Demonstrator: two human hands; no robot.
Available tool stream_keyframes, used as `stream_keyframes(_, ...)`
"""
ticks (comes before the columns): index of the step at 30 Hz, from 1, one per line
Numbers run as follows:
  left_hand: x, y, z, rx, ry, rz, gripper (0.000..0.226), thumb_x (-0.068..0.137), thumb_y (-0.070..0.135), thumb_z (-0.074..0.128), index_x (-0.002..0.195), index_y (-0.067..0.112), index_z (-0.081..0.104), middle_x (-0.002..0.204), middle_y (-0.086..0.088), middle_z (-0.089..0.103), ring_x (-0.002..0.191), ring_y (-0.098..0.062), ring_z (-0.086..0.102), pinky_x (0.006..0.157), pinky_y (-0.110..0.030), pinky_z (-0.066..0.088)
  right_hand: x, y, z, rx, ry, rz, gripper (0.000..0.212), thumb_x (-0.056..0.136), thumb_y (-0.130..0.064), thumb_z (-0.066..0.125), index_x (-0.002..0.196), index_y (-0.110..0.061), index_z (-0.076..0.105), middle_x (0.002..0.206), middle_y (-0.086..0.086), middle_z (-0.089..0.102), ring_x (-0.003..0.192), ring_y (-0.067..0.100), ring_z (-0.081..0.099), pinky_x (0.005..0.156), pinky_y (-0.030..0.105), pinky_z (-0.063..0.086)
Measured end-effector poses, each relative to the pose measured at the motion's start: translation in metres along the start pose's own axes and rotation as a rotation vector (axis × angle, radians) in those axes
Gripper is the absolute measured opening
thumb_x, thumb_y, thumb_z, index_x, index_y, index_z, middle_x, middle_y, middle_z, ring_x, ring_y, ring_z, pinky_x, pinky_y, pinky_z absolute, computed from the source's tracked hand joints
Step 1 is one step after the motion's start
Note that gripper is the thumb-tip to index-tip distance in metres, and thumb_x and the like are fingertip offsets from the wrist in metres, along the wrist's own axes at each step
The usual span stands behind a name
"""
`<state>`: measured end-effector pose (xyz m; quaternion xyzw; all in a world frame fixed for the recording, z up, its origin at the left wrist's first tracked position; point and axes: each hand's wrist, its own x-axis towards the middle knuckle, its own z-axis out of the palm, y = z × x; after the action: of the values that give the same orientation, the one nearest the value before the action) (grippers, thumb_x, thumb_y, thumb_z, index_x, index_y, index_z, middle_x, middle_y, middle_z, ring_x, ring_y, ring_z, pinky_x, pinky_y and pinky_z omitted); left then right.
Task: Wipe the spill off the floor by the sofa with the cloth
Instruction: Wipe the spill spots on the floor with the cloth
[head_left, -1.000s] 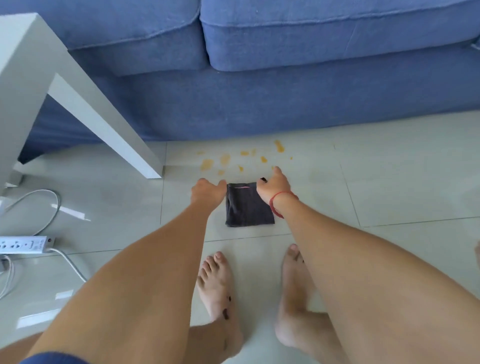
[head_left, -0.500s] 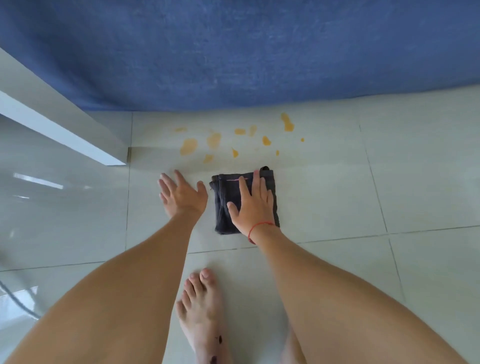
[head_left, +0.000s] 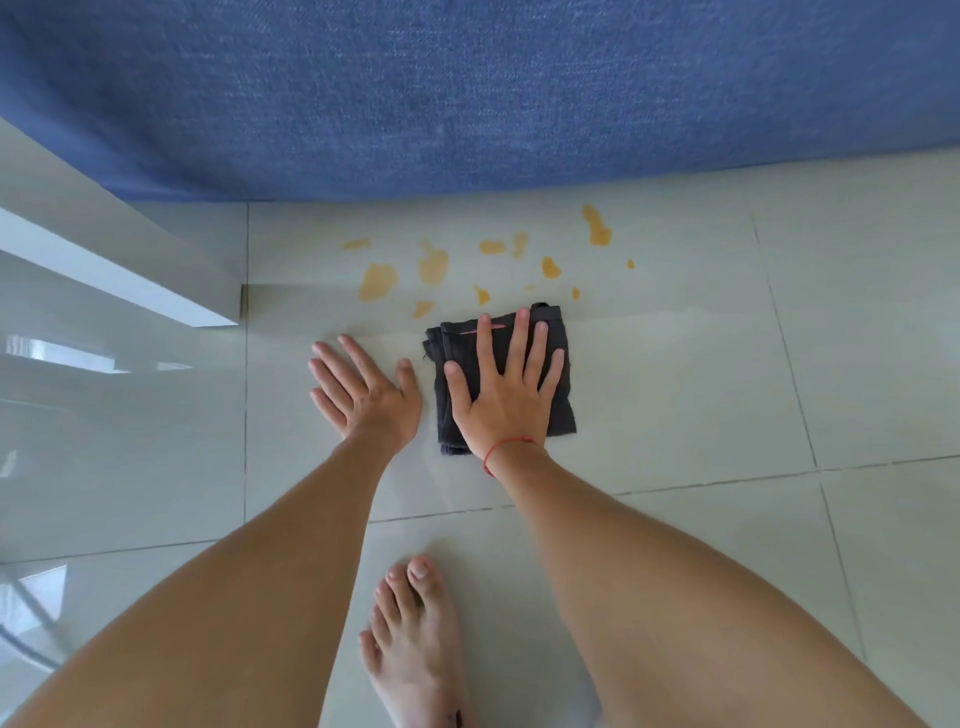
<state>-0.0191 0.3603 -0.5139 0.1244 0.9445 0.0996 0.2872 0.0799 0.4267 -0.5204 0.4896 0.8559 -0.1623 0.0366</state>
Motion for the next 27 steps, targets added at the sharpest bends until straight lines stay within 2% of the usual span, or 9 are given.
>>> stream_keyframes(3, 0.000, -0.001, -0.001, 0.004, -0.003, -0.004, 0.075, 0.099, 0.048, 0.021, 0.151, 0.015, -0.022, 0.156, -0.011, -0.032, 0.146, -0.024, -0.027, 0.117, -0.041, -0.017, 0.018, -0.007, -0.001, -0.025, 0.007, -0.049, 0.061, 0.097, -0.054, 0.020, 0.153, -0.031, 0.012, 0.163, 0.012, 0.002, 0.150, 0.033, 0.000, 0.118, 0.051, -0.006)
stream_keyframes(9, -0.005, 0.002, -0.002, -0.033, 0.044, 0.019, 0.075, 0.099, 0.047, 0.024, 0.153, 0.015, -0.017, 0.158, -0.011, -0.027, 0.147, -0.025, -0.024, 0.118, -0.042, -0.014, 0.034, -0.014, -0.007, -0.030, -0.086, -0.131, 0.056, 0.101, -0.045, 0.020, 0.153, -0.033, 0.003, 0.163, 0.008, -0.010, 0.149, 0.031, -0.010, 0.117, 0.050, -0.011)
stream_keyframes(14, 0.000, -0.004, -0.016, -0.026, 0.246, 0.052, 0.070, 0.094, 0.049, 0.041, 0.151, 0.013, 0.019, 0.159, -0.016, 0.009, 0.147, -0.033, 0.008, 0.116, -0.049, 0.011, 0.013, 0.017, -0.014, -0.066, -0.136, -0.274, 0.054, 0.101, -0.041, 0.014, 0.154, -0.030, 0.008, 0.163, -0.001, -0.003, 0.151, 0.024, -0.005, 0.118, 0.044, -0.009)
stream_keyframes(17, 0.018, -0.012, -0.029, -0.007, 0.205, -0.011, 0.078, 0.093, 0.057, 0.036, 0.155, 0.021, 0.004, 0.163, -0.010, -0.008, 0.150, -0.026, -0.008, 0.119, -0.050, -0.002, 0.012, 0.045, -0.023, -0.091, -0.118, -0.271, 0.065, 0.092, -0.045, -0.001, 0.153, -0.029, 0.012, 0.163, -0.004, 0.002, 0.151, 0.023, 0.000, 0.119, 0.045, -0.006)
stream_keyframes(19, 0.024, -0.017, -0.030, -0.013, 0.142, -0.045, 0.082, 0.092, 0.063, 0.030, 0.155, 0.026, -0.006, 0.162, -0.005, -0.018, 0.149, -0.021, -0.017, 0.118, -0.051, -0.010, 0.019, 0.054, -0.027, -0.086, -0.101, -0.231, 0.067, 0.091, -0.046, -0.004, 0.153, -0.028, 0.012, 0.163, -0.003, 0.002, 0.151, 0.022, -0.001, 0.119, 0.048, -0.004)
stream_keyframes(23, 0.027, -0.020, -0.029, -0.012, 0.063, -0.039, 0.082, 0.092, 0.067, 0.024, 0.153, 0.029, -0.015, 0.159, -0.005, -0.026, 0.147, -0.022, -0.024, 0.115, -0.052, -0.015, 0.039, 0.039, -0.021, -0.054, -0.036, -0.092, 0.053, 0.103, -0.041, 0.019, 0.153, -0.029, 0.012, 0.163, -0.002, 0.003, 0.151, 0.024, 0.000, 0.118, 0.051, -0.005)
stream_keyframes(27, 0.029, -0.020, -0.035, 0.013, -0.011, -0.055, 0.080, 0.092, 0.067, 0.021, 0.151, 0.030, -0.020, 0.157, -0.005, -0.032, 0.146, -0.022, -0.028, 0.114, -0.052, -0.016, 0.051, -0.001, -0.013, -0.039, 0.000, 0.014, 0.053, 0.103, -0.042, 0.021, 0.153, -0.031, 0.008, 0.164, 0.002, -0.002, 0.150, 0.029, -0.005, 0.115, 0.056, -0.009)
